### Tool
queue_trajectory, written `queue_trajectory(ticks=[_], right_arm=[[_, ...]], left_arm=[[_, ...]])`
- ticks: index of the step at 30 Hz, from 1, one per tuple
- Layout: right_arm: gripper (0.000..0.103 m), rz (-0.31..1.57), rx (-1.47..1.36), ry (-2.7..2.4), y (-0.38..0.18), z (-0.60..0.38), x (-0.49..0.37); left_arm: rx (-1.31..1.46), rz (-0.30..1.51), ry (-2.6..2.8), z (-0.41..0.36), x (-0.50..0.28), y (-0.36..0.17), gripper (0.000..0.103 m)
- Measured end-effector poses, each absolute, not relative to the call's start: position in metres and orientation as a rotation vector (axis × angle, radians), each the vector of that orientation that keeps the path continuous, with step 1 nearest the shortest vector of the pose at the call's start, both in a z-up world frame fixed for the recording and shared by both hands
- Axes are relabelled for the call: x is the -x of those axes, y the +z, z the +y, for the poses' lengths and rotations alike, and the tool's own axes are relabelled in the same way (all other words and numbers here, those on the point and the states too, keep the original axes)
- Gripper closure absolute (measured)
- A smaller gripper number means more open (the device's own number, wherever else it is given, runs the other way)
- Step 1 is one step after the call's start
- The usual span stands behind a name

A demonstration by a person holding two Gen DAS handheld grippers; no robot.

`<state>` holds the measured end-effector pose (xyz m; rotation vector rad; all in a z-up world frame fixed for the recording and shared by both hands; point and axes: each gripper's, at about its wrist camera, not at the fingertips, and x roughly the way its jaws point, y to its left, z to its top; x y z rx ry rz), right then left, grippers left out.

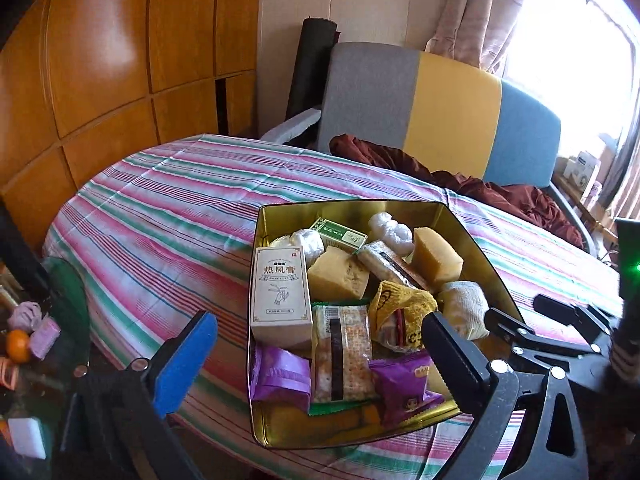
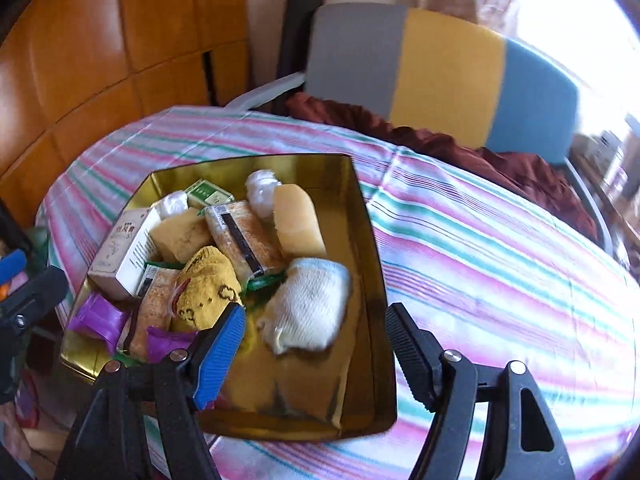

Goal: Organize objects

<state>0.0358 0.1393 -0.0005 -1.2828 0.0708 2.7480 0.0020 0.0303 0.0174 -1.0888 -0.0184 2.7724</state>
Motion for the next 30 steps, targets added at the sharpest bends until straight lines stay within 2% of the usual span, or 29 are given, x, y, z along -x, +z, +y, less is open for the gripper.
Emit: queue_trajectory(ticks=[10, 20, 30], right_arm=[[0.029, 0.119, 1.174, 2.736, 0.014, 0.143, -0.054], [0.029, 0.1, 1.193, 2.745, 0.012, 0.132, -0.051], [0.029, 0.08, 1.186, 2.754, 0.013, 0.124, -0.05]], left_arm=[[1.028, 0.098, 2.903, 0.047, -0.024, 0.023, 0.0], [1.068, -0.057, 2.88, 0.034, -0.021, 0.023, 0.0], [1.041, -0.095, 2.892, 0.029, -0.025, 0.017, 0.002]])
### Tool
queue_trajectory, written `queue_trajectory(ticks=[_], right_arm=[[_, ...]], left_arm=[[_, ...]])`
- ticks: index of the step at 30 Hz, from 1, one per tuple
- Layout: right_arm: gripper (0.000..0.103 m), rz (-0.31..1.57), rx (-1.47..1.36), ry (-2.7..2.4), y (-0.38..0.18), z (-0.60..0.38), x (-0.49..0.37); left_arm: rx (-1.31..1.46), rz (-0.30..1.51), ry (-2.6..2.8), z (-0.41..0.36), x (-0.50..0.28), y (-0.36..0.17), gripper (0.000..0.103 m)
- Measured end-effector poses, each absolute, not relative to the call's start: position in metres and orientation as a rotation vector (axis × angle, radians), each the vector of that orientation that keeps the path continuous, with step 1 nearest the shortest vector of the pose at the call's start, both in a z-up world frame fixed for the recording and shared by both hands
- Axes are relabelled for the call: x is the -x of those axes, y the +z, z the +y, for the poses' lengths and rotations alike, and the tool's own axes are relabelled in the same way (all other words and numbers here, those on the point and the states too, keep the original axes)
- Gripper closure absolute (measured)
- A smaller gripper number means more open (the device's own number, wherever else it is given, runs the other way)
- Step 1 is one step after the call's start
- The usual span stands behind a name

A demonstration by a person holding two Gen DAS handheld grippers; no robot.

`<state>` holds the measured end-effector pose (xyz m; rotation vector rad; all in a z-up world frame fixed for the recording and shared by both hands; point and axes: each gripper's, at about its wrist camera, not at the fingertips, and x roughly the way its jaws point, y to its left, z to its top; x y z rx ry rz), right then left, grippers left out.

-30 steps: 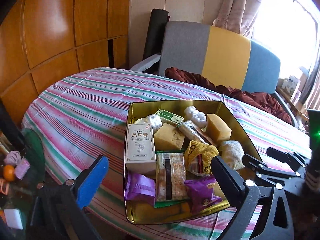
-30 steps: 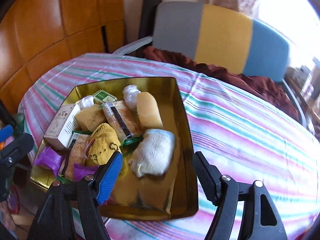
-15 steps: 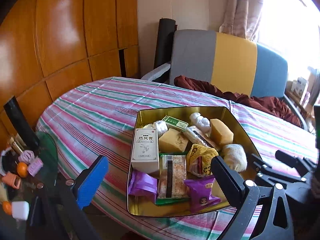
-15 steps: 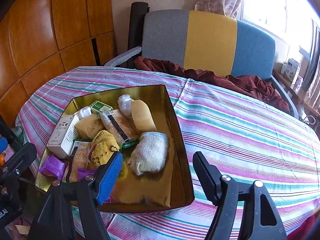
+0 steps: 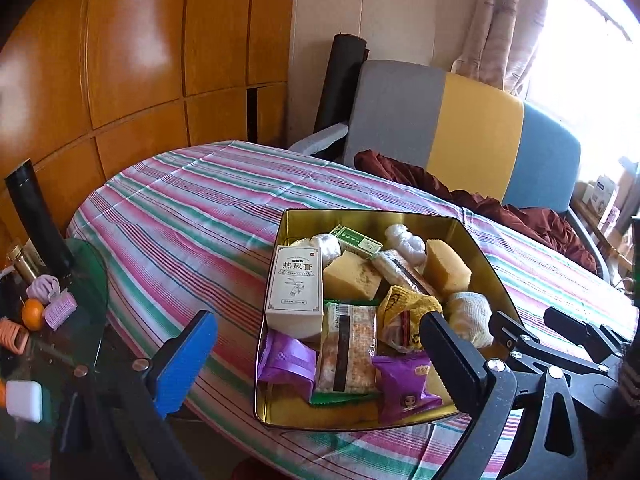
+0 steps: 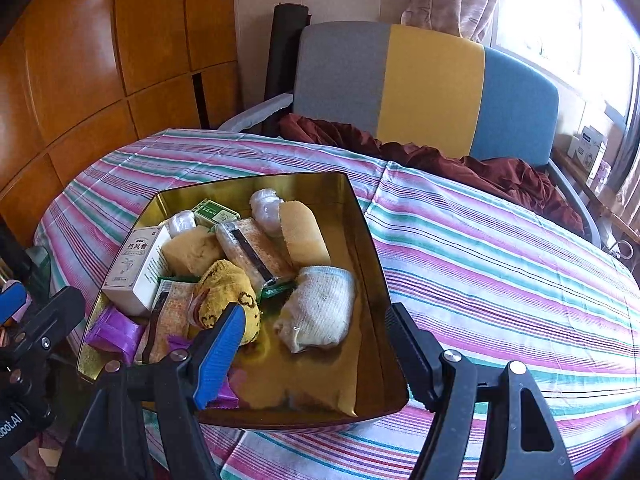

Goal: Organize objects

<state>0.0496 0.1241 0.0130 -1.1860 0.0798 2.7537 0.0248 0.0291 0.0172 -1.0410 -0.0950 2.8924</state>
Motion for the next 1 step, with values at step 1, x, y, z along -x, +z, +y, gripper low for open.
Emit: queue_trajectory(ticks=[1], right_arm=[[0.029, 0.076, 1.187, 2.755, 0.013, 0.1231, -0.0494]], left_arm=[[1.043, -0.097, 2.889, 0.0288, -0.0242, 0.0173, 0.002]])
